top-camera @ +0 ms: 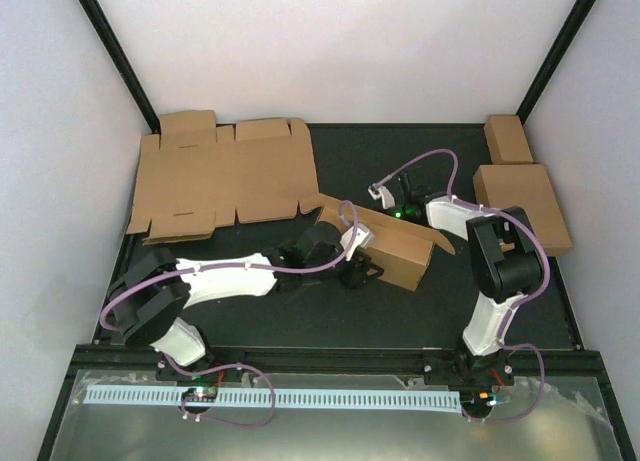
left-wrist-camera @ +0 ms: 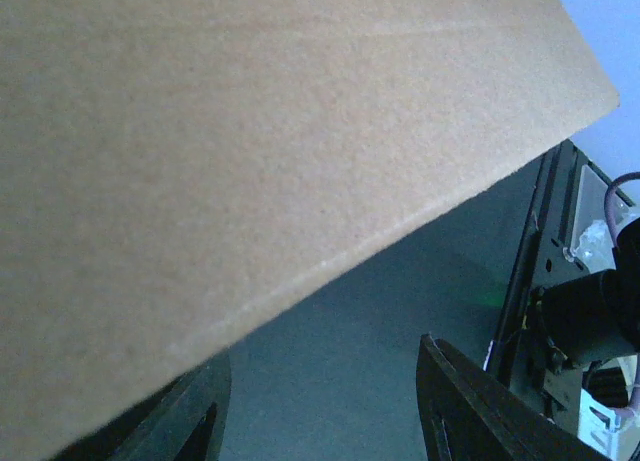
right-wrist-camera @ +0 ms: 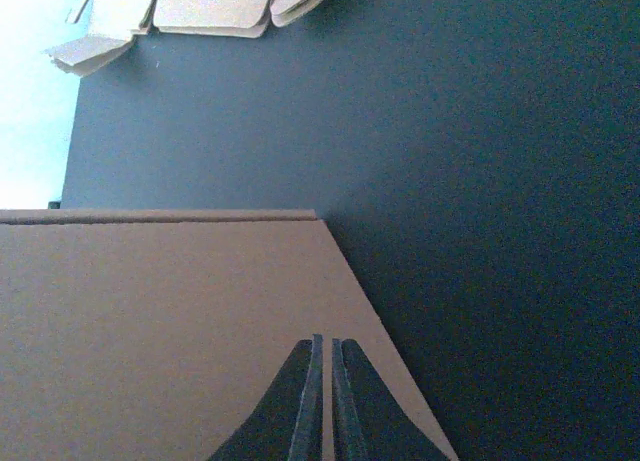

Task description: Fold the paper box

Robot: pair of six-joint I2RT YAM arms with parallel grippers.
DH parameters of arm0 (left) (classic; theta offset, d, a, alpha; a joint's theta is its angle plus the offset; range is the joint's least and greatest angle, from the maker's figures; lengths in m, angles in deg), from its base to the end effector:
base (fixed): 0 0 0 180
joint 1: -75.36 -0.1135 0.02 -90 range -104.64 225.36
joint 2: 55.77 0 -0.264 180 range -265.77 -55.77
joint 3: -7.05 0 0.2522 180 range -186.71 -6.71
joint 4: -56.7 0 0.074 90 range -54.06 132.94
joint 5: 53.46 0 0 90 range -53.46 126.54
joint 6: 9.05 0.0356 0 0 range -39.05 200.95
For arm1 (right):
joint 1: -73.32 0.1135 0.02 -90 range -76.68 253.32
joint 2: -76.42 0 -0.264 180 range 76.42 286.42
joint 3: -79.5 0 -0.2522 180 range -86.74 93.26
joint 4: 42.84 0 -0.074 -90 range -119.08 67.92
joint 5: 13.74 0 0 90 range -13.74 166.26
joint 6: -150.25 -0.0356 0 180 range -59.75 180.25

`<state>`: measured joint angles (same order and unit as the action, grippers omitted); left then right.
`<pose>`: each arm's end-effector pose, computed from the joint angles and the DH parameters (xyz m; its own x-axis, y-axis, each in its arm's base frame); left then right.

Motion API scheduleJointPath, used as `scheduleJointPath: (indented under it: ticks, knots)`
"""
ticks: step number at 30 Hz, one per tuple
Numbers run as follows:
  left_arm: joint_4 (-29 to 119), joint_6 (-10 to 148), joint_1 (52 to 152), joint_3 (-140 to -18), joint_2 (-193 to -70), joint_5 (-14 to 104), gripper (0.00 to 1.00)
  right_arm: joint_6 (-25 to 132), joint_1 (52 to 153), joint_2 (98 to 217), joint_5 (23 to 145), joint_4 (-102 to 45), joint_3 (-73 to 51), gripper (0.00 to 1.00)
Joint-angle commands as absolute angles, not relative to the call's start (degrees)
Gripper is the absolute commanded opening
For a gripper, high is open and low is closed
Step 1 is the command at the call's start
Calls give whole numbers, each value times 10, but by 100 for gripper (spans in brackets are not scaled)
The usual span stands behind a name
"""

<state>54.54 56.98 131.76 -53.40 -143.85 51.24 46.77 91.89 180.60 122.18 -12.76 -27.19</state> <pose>0.1744 -0.2788 0.2065 -0.6280 0.2352 -0.7418 0.7358 0.4896 -0.4678 0.3228 0.1354 0.1537 -0.9346 -0.1429 -0.3258 -0.3438 0.5981 0.7239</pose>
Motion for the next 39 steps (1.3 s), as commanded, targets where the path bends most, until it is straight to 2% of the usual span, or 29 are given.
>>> scheduleJointPath:
  ticks: [1,11,15,28,29,30,31,39]
  knots:
    - [540,584,1314,-567,-1443,518,54,496,929,1798,1241,-104,-266,4]
    - [535,569,1315,-546,-1420,511,55,506,926,1824,1206,-57,-213,4]
    - [509,571,1315,-534,-1395,503,59,501,919,1833,1199,-55,-200,4]
    - [231,615,1314,-548,-1204,466,75,486,904,1836,1170,-64,-196,4]
    - [213,621,1312,-554,-1186,458,80,485,903,1834,1170,-65,-197,4]
    - [200,628,1311,-557,-1167,447,93,483,902,1832,1170,-66,-198,4]
    - [192,634,1310,-557,-1149,429,98,482,902,1830,1170,-69,-200,4]
    - [185,747,1291,-551,-1026,258,99,475,902,1811,1172,-81,-218,4]
